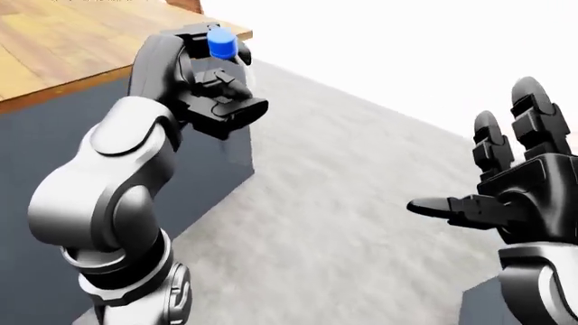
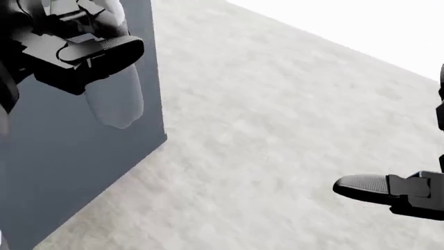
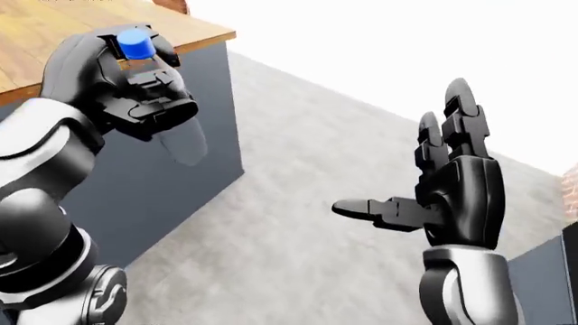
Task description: Move the drinks to the dining counter.
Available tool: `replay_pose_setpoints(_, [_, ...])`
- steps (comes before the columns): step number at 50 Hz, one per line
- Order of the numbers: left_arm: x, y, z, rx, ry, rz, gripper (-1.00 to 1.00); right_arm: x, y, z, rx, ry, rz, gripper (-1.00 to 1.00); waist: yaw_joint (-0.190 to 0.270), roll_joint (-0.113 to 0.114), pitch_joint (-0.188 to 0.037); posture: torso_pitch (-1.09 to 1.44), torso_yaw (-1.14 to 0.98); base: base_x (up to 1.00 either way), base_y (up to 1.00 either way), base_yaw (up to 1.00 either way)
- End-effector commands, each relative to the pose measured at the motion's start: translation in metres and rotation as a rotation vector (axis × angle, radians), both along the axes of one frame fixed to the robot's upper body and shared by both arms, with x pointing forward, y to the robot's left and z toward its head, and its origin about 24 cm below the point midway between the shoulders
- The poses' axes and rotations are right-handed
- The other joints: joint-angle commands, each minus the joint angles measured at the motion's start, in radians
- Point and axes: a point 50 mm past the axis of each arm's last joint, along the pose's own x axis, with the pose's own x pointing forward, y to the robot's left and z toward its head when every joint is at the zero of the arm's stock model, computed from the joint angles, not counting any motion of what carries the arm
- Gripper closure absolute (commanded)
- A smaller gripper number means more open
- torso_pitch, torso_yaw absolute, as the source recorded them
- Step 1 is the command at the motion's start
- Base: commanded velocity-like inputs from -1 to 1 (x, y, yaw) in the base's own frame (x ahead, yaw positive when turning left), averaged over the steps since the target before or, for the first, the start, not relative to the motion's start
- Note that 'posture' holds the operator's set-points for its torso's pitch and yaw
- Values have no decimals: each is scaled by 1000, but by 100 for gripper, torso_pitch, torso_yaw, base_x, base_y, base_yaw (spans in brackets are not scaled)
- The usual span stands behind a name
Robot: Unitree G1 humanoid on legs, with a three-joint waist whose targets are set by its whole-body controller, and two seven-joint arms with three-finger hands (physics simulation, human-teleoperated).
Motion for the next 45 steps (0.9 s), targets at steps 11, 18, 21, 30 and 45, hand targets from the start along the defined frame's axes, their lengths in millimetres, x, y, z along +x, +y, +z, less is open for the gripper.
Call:
replay_pose_setpoints(11, [-13, 3, 25, -8, -127, 7, 100, -6, 2, 11, -16, -73, 7, -100, -2, 52, -45, 0, 0, 36, 0, 100])
replay_pose_setpoints(18, [-14, 1, 28, -5, -134, 1, 100, -8, -1, 13, -17, -80, 3, -100, 31, 97, -38, 0, 0, 36, 0, 100])
replay_pose_setpoints(21, [-16, 1, 28, -5, -134, 0, 100, -8, -1, 14, -18, -82, 3, -100, 35, 71, -27, 0, 0, 36, 0, 100])
replay_pose_setpoints(30, [-16, 1, 28, -16, -132, -9, 100, -7, 1, 13, -25, -83, 1, -100, 3, -2, -32, 0, 0, 36, 0, 100])
replay_pose_setpoints(45, [-17, 0, 27, -12, -133, -8, 100, -7, 1, 13, -25, -88, 5, -100, 22, 110, -38, 0, 0, 36, 0, 100])
